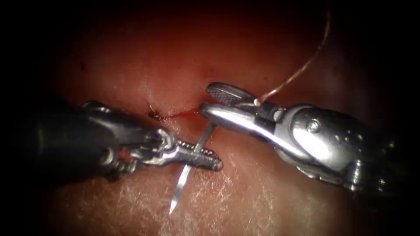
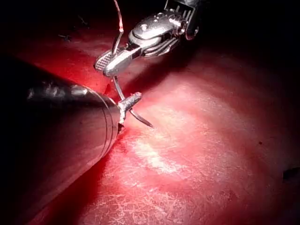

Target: Wound Closure

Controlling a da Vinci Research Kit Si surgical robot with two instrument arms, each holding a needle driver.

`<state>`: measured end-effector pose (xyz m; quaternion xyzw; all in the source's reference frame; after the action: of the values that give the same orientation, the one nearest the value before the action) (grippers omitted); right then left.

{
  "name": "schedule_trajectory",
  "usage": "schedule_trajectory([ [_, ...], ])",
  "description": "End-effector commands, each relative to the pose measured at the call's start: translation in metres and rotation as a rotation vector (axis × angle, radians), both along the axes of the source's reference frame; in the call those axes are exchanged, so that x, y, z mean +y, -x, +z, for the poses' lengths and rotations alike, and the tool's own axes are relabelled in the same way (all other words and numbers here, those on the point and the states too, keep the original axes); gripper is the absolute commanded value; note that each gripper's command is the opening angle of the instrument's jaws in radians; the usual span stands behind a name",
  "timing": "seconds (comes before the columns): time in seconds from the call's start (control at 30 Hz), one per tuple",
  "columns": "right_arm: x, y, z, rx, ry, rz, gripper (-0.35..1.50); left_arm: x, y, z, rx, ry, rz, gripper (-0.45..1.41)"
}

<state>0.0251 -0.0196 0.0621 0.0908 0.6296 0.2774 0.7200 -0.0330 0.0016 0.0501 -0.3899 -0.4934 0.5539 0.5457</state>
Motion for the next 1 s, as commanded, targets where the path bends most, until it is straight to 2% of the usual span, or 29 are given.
schedule_trajectory([
  [0.03,-0.0006,-0.0006,0.0008,0.001,-0.004,-0.005,-0.35,-0.0002,0.0005,0.0004,-0.004,-0.002,-0.002,-0.45],
  [0.13,-0.0006,-0.0005,0.0008,0.006,-0.004,-0.012,-0.35,0.0001,0.0009,0.0002,0.009,0.053,-0.014,-0.42],
  [0.2,-0.0005,-0.0005,0.0008,0.007,-0.006,-0.021,-0.35,0.0007,0.0013,0.0002,0.003,0.203,0.003,0.59],
  [0.23,-0.0004,-0.0004,0.0009,0.008,-0.007,-0.026,-0.35,0.001,0.0015,0.0003,-0.003,0.302,0.015,0.88],
  [0.27,-0.0002,-0.0004,0.001,0.0,0.024,-0.045,-0.35,0.0014,0.0017,0.0006,-0.008,0.586,0.044,1.2],
  [0.3,-0.0001,-0.0003,0.0011,0.0,0.036,-0.051,-0.35,0.0015,0.0016,0.0008,0.002,0.648,0.043,1.21],
  [0.4,0.0005,0.0001,0.0016,0.002,0.074,-0.079,-0.35,0.001,0.0011,0.0012,0.016,0.711,0.022,1.23],
  [0.43,0.0011,0.0006,0.002,0.001,0.099,-0.106,-0.35,0.0006,0.0006,0.0014,0.008,0.831,0.04,1.23],
  [0.5,0.0018,0.0012,0.0025,-0.005,0.12,-0.118,-0.35,0.0006,0.0002,0.0015,0.005,0.877,0.049,1.2],
  [0.67,0.0043,0.0027,0.0035,-0.027,0.168,-0.152,-0.35,0.0011,-0.0015,0.002,-0.006,0.895,0.06,1.2],
  [0.73,0.007,0.003,0.0035,-0.04,0.22,-0.173,-0.35,0.0009,-0.0024,0.0028,0.015,0.908,0.094,1.21],
  [0.8,0.0086,0.0029,0.0034,-0.055,0.252,-0.187,-0.35,0.0006,-0.0022,0.0033,0.04,0.908,0.125,1.18],
  [0.87,0.0105,0.0025,0.0031,-0.063,0.314,-0.224,-0.35,-0.0005,-0.0014,0.0044,0.086,0.907,0.194,1.09],
  [0.9,0.0115,0.0022,0.0029,-0.07,0.361,-0.255,-0.35,-0.0014,-0.0009,0.0052,0.115,0.908,0.234,0.98],
  [1.0,0.012,0.0015,0.0029,-0.051,0.426,-0.288,-0.35,-0.0023,-0.0001,0.0063,0.128,0.909,0.267,0.86],
])
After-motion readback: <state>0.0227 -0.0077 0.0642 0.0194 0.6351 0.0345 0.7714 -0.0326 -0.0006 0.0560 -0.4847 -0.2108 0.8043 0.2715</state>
